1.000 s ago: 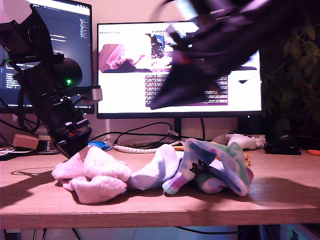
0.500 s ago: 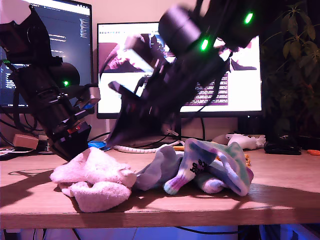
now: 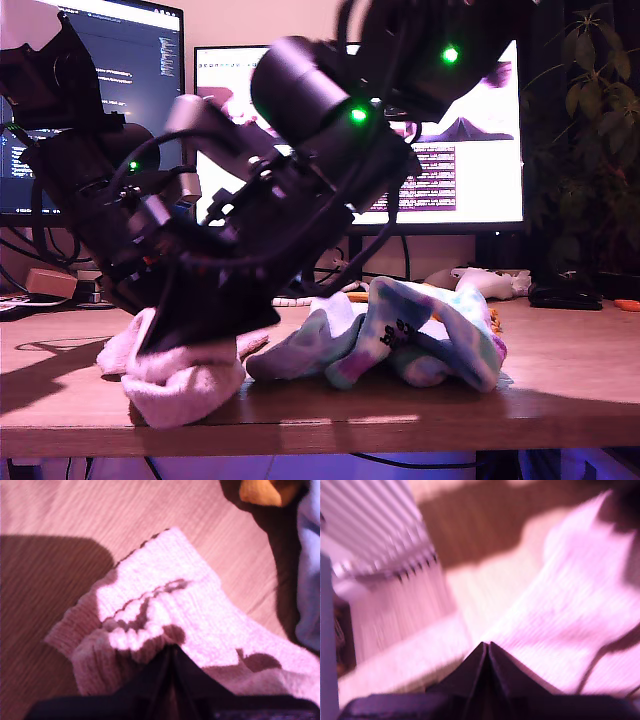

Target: Pair up the socks based on colour and pattern, by placing them on top of one another

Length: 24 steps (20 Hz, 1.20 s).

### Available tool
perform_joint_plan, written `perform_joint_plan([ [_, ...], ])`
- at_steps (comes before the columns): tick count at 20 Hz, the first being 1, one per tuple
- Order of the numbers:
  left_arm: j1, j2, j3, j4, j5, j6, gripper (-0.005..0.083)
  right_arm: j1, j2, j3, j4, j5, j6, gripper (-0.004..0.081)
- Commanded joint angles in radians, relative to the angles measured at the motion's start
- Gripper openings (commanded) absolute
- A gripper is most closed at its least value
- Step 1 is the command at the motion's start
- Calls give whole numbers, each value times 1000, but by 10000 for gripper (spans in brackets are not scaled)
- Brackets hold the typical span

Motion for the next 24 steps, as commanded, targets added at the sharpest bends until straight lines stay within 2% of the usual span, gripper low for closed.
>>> perform_joint_plan([
  [1,5,33,-7,5,2,-7,-23,2,27,2,-23,43,-11,-11],
  [5,5,33,-7,6,1,-14,-23,-3,35,2,-24,91,-18,-11],
  [18,5,37,-7,137,-13,-55,-23,28,101,2,-122,47,-30,-11],
  [24,17,43,2,30,-60,-54,-23,27,101,2,-115,47,-30,-11],
])
